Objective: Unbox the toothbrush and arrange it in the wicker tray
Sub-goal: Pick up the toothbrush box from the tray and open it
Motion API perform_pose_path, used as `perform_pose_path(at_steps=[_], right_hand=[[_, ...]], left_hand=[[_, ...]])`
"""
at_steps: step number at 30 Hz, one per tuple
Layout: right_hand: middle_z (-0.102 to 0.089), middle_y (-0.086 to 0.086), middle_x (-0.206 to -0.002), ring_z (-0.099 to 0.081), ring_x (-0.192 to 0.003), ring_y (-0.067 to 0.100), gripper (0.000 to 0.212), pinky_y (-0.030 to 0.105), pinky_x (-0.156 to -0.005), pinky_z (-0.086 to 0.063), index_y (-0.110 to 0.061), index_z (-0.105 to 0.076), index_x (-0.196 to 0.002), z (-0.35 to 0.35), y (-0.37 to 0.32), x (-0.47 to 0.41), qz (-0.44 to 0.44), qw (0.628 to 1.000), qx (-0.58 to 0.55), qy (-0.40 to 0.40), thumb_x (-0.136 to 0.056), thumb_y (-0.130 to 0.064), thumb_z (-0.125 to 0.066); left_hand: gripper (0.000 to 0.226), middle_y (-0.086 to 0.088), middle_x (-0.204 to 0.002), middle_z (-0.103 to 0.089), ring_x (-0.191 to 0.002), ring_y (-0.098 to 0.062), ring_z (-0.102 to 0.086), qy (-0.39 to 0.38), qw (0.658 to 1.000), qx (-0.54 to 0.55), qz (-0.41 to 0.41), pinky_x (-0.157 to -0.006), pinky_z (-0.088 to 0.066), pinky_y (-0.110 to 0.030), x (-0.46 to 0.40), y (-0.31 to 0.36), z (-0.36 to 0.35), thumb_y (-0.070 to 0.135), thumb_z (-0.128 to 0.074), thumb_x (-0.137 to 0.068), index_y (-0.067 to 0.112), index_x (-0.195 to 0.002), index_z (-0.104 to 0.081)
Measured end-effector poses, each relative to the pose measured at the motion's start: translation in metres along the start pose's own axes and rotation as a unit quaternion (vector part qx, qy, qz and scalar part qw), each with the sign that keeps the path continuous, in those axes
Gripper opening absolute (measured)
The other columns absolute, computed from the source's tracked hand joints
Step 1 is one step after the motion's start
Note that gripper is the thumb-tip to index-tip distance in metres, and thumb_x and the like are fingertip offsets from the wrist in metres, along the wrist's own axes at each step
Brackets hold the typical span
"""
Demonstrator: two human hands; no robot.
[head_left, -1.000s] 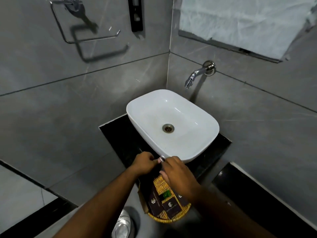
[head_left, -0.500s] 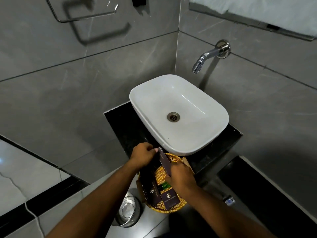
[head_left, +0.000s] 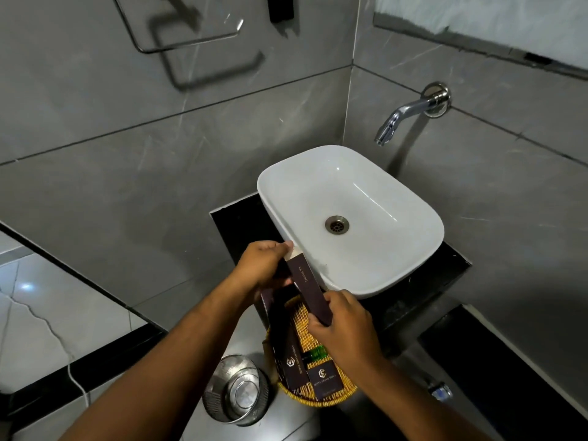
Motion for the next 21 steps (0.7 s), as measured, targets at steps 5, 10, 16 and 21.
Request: perform_pose_path(at_steps=[5, 10, 16, 21], right_hand=[[-0.059, -0.005, -0.102, -0.06, -0.093, 0.012, 0.04, 0.032, -0.075, -0.06, -0.023, -0.055, -0.11, 0.004, -0.004, -0.001, -0.024, 1.0, -0.013, 0.005, -0.08, -0.047, -0.067], [-0.06, -0.006, -0.103, -0.06, -0.093, 0.01, 0.04, 0.03, -0.075, -0.06, -0.024, -0.056, -0.113, 0.004, -0.007, 0.001, -0.034, 0.999, -0.022, 0.015, -0.081, -0.046, -0.067], [-0.062, -0.012, -0.09, -0.06, -0.078, 0.002, 0.026, 0.018, -0.065, -0.05, -0.026, -0.066, -0.097, 0.032, -0.021, -0.02, -0.035, 0.989, -0.144, 0.01, -0.081, -0.046, -0.069], [-0.067, -0.007, -0.068, -0.065, -0.066, 0.01, 0.026, 0.034, -0.063, -0.057, -0.021, -0.068, -0.072, 0.069, -0.05, -0.068, -0.078, 0.972, -0.215, 0.046, -0.082, -0.045, -0.069]], left_hand=[[0.014, -0.009, -0.075, -0.073, -0.056, -0.016, -0.065, -0.074, 0.994, 0.082, 0.012, -0.063, -0.059, -0.031, 0.008, -0.003, -0.001, 0.015, -0.064, -0.087, 0.014, -0.074, -0.068], [0.019, -0.002, -0.077, -0.074, -0.07, -0.014, -0.069, -0.147, 0.987, 0.062, -0.031, -0.069, -0.058, -0.03, 0.022, -0.01, -0.001, 0.017, -0.066, -0.087, 0.024, -0.07, -0.071], [0.04, 0.004, -0.063, -0.072, -0.062, -0.009, -0.07, -0.147, 0.985, 0.014, -0.09, -0.055, -0.054, -0.021, 0.03, -0.008, -0.002, 0.008, -0.063, -0.089, 0.03, -0.056, -0.07], [0.016, 0.0, -0.07, -0.074, -0.068, -0.014, -0.073, -0.175, 0.976, -0.023, -0.126, -0.057, -0.054, -0.02, 0.037, 0.005, -0.003, 0.006, -0.066, -0.086, 0.018, -0.077, -0.071]])
Point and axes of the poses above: each hand's wrist, its own x-axis away from the middle knuckle, its own z-axis out of the back of the hand, y = z × x, the point moved 4 cm from there along -x, towards the middle knuckle
